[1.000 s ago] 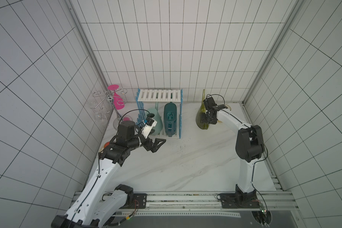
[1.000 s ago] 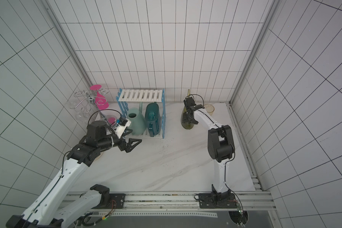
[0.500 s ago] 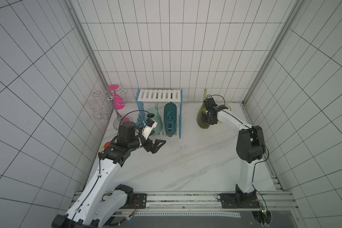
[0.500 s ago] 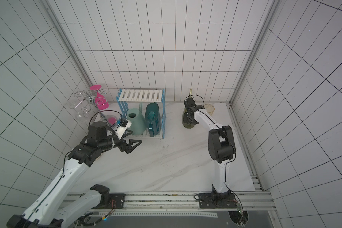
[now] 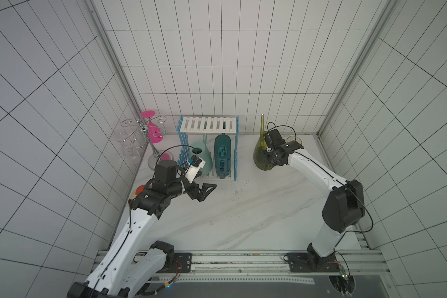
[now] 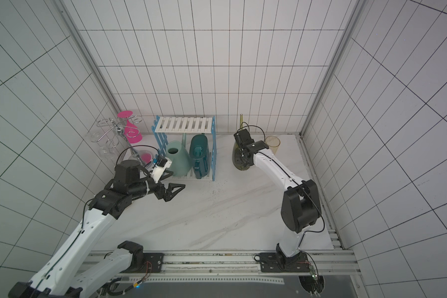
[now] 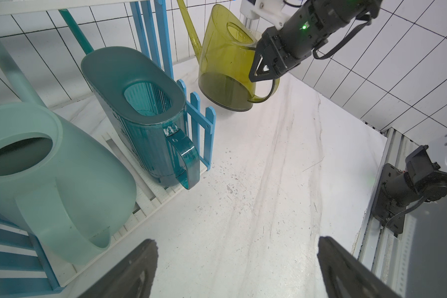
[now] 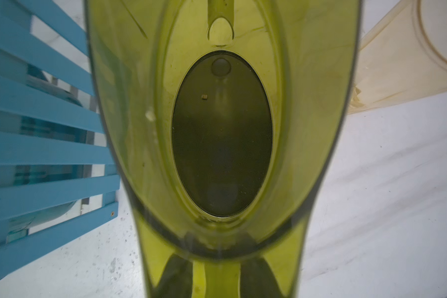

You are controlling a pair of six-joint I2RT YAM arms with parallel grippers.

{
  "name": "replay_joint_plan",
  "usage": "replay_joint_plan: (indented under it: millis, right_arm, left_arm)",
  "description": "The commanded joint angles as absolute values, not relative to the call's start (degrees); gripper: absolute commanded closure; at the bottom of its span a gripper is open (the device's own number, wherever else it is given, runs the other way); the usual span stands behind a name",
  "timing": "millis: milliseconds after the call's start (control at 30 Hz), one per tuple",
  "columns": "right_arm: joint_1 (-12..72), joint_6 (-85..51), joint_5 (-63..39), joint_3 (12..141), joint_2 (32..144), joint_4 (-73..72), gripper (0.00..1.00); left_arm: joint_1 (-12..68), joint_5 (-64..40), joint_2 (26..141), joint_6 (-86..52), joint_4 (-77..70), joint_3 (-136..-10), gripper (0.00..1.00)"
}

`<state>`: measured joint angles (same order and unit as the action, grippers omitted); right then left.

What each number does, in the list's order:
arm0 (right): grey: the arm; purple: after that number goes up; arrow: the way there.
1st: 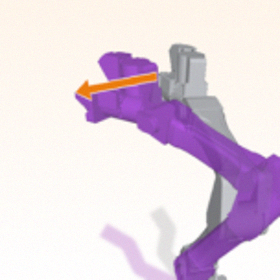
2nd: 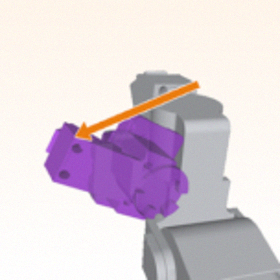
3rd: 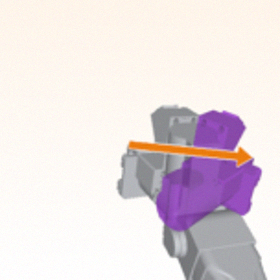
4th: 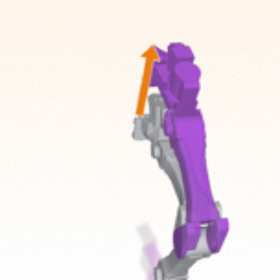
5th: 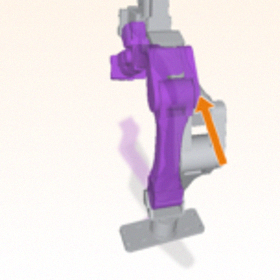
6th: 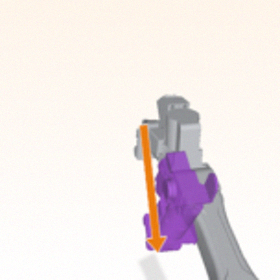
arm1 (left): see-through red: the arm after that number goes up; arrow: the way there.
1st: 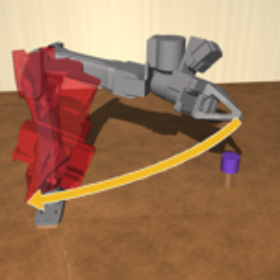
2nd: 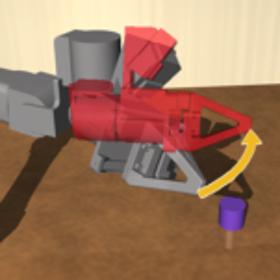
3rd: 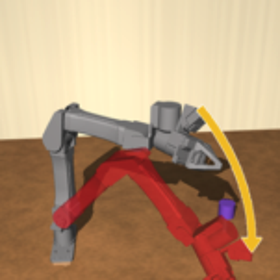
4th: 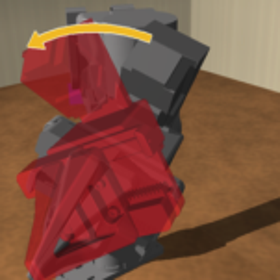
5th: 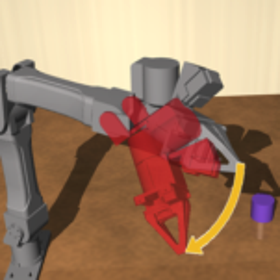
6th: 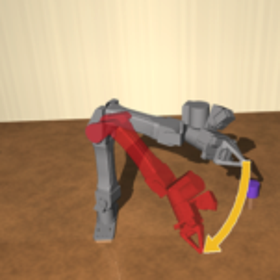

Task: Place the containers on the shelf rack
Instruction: 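Pick up a container from the center of the board, then place the container on the shelf.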

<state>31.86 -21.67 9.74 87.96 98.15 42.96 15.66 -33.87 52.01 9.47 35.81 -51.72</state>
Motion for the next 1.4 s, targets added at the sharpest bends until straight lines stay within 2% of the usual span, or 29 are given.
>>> replay_joint_plan:
  millis: [0,333,733,1100,1367]
  right_arm:
    - [33.04,-23.09,13.53,86.75,92.10,41.68,1.00]
    - [37.27,-22.94,15.29,90.41,82.67,47.72,1.00]
    - [46.70,-21.43,19.59,106.62,85.38,54.67,1.00]
    - [53.73,-19.16,20.40,123.47,95.91,55.66,1.00]
    - [54.17,-16.19,19.22,139.18,107.01,56.70,1.00]
  left_arm:
    - [14.93,-33.43,51.24,8.92,35.26,-51.38,0.01]
    - [13.67,-32.96,50.73,8.06,34.65,-50.91,0.01]
    - [13.14,-32.40,50.16,7.65,34.28,-50.47,0.01]
    - [12.66,-30.05,49.60,6.53,33.23,-49.85,0.01]
    - [12.57,-30.18,49.61,6.53,33.10,-49.71,0.01]
